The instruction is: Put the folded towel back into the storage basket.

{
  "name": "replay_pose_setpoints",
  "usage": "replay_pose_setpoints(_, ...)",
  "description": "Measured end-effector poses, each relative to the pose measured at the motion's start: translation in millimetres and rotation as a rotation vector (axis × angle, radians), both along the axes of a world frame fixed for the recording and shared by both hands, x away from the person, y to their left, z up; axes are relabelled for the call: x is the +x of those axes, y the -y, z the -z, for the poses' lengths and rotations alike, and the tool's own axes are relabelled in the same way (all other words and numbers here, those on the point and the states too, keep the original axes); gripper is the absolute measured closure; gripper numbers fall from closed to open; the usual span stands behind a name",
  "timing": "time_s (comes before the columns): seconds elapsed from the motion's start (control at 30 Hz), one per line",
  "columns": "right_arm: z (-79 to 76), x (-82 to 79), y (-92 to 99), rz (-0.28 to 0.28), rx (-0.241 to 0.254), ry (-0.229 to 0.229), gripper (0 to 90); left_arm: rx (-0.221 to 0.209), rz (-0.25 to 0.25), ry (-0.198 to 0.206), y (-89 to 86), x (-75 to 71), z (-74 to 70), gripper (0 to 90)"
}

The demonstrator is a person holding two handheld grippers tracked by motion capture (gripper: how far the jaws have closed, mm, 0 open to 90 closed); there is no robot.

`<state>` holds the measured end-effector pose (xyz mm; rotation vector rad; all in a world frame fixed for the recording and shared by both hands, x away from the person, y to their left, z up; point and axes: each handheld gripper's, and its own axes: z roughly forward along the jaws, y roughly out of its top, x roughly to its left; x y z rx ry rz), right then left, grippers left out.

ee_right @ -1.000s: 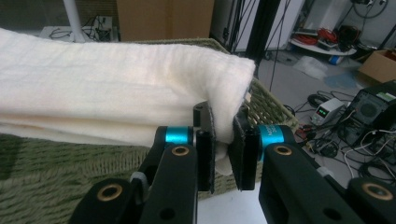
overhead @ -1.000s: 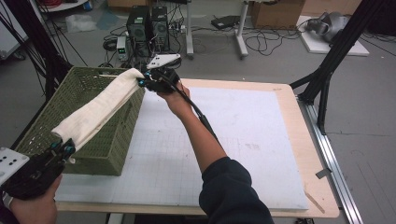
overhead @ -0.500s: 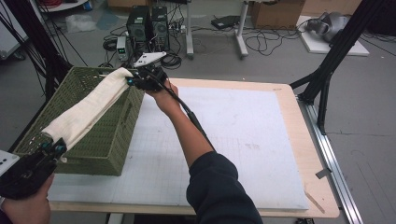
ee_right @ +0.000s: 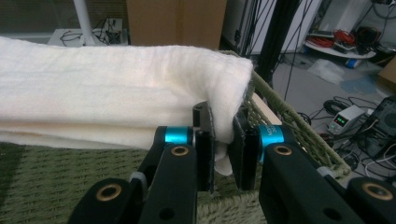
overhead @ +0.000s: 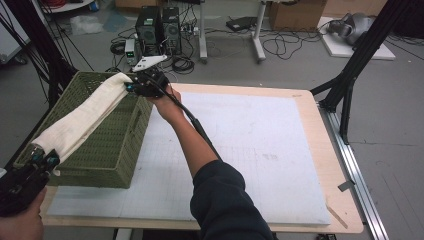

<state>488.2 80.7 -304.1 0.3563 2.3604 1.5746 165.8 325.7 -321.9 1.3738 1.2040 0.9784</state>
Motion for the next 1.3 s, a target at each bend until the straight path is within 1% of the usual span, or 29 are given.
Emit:
replay_pose_setpoints(0.17, 2.4, 1.6, -4.3, 0.008, 0.001, -0.004, 81.6, 0.004, -0.008, -0.011, -2.9, 3.0, 0.8, 81.5)
replay_pose_setpoints(0.37, 4.1, 4.2, -11.0, 0.031, -0.003, -0.006, 81.6, 0.011, -0.025, -0.03, -8.4, 11.3, 3.4, 81.4)
replay_pose_setpoints(0.47, 5.1, 5.2, -14.6, 0.042, -0.01, -0.01, 81.6, 0.017, -0.035, -0.046, -10.5, 15.2, 5.2, 81.2)
replay_pose_setpoints(0.5, 5.7, 5.6, -16.0, 0.049, -0.013, -0.008, 81.5, 0.018, -0.04, -0.055, -11.5, 16.9, 6.3, 80.9)
replay_pose_setpoints(0.53, 6.2, 5.2, -17.8, 0.062, -0.017, -0.016, 81.0, 0.018, -0.051, -0.068, -12.4, 19.1, 7.8, 79.9)
replay_pose_setpoints(0.57, 7.3, 5.9, -19.5, 0.072, -0.021, -0.014, 79.0, 0.023, -0.073, -0.087, -13.1, 21.8, 9.3, 75.3)
replay_pose_setpoints(0.6, 8.6, 5.8, -21.6, 0.097, -0.03, -0.017, 72.4, 0.02, -0.105, -0.107, -14.0, 24.7, 10.8, 61.1)
replay_pose_setpoints(0.63, 9.9, 5.7, -23.0, 0.122, -0.034, -0.022, 61.3, 0.007, -0.139, -0.123, -15.4, 26.8, 11.8, 43.1)
replay_pose_setpoints(0.67, 10.8, 5.6, -23.0, 0.142, -0.03, -0.034, 53.7, -0.008, -0.168, -0.133, -17.0, 26.8, 11.8, 30.1)
replay_pose_setpoints(0.7, 10.8, 5.8, -21.9, 0.147, -0.023, -0.048, 51.8, -0.02, -0.182, -0.13, -18.2, 25.2, 10.5, 23.4)
replay_pose_setpoints(0.77, 9.1, 4.1, -18.1, 0.134, -0.019, -0.04, 51.2, -0.007, -0.224, -0.109, -17.6, 20.3, 5.5, 21.5)
replay_pose_setpoints(0.8, 8.0, 2.9, -15.4, 0.131, -0.016, -0.038, 50.0, -0.004, -0.221, -0.102, -17.4, 18.2, 2.6, 21.5)
replay_pose_setpoints(0.9, 4.8, -1.9, -4.8, 0.12, 0.003, -0.041, 49.1, 0.007, -0.186, -0.068, -15.3, 13.3, -6.3, 21.5)
replay_pose_setpoints(1.0, 1.6, -8.9, 7.5, 0.101, 0.019, -0.045, 46.8, -0.004, -0.149, -0.037, -9.2, 12.6, -12.0, 21.5)
replay_pose_setpoints(1.03, 0.6, -11.7, 12.3, 0.096, 0.018, -0.04, 45.9, -0.004, -0.149, -0.037, -9.2, 12.6, -12.0, 21.4)
replay_pose_setpoints(1.07, -0.2, -14.8, 17.1, 0.089, 0.024, -0.047, 44.9, -0.02, -0.104, -0.025, -3.1, 14.2, -13.2, 21.1)
replay_pose_setpoints(1.17, -2.4, -23.1, 33.4, 0.077, 0.024, -0.048, 40.6, -0.053, -0.022, -0.009, 9.1, 20.5, -12.4, 20.2)
replay_pose_setpoints(1.23, -3.5, -27.6, 46.0, 0.085, 0.028, -0.056, 34.0, -0.08, 0.036, -0.012, 17.8, 27.1, -10.8, 19.7)
replay_pose_setpoints(1.3, -4.5, -30.6, 59.4, 0.098, 0.031, -0.078, 28.0, -0.101, 0.088, -0.02, 27.1, 33.7, -9.4, 18.8)
